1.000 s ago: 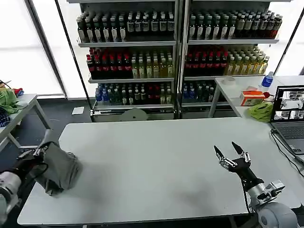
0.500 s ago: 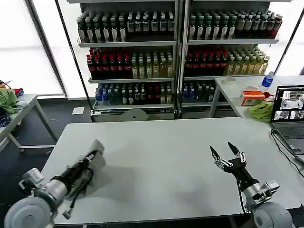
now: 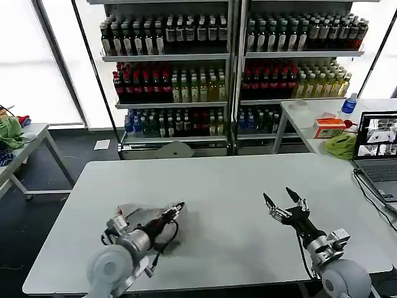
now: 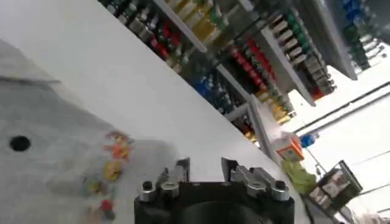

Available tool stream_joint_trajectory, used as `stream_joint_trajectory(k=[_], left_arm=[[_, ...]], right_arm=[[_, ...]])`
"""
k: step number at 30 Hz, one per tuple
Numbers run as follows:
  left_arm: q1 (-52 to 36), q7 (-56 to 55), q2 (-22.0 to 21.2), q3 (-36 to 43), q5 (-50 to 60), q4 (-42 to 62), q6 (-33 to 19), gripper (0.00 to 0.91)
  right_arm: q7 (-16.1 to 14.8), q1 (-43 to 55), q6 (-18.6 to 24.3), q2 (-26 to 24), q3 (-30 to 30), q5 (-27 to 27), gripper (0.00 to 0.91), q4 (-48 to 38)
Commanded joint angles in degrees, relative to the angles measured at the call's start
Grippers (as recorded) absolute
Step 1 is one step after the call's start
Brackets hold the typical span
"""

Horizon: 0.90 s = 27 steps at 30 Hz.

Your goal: Fold and organize the clothes.

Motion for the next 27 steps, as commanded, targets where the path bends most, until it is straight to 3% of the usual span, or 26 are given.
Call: stream_joint_trajectory(k=[1, 5, 9, 12, 18, 27], left_arm=[[-7.2, 0.9, -5.8, 6.3, 1.9, 4.2, 0.0, 0.907], [-7.0, 2.0, -4.0, 3.0, 0.8, 1.9, 0.0, 0.907], [-5.7, 3.8, -1.3, -3.5, 1.2, -0.5, 0.0, 0.907], [-4.2, 9.0, 0.8, -8.2, 7.8, -0.8, -1.1, 0.907], [-0.6, 21.4, 5.0, -14.4, 27.4, 3.0, -8.4, 0.907], [3.2, 22.9, 5.9, -19.4, 28.1, 3.9, -10.1, 0.907]], right_arm=[[3.7, 5.7, -9.8, -1.5, -9.6, 3.5, 0.907, 0.6], [4.3, 8.5, -11.8, -1.7, -13.7, 4.9, 0.907, 0.2], [6.6, 15.0, -15.8, -1.2, -20.9, 10.6, 0.907, -0.4], [7.7, 19.3, -19.5, -0.6, -26.8, 15.1, 0.907, -1.0], [8.3, 26.5, -19.7, 0.7, -37.4, 18.6, 0.907, -5.2], [9.4, 27.5, -19.3, 2.4, -44.0, 20.2, 0.907, -7.4]])
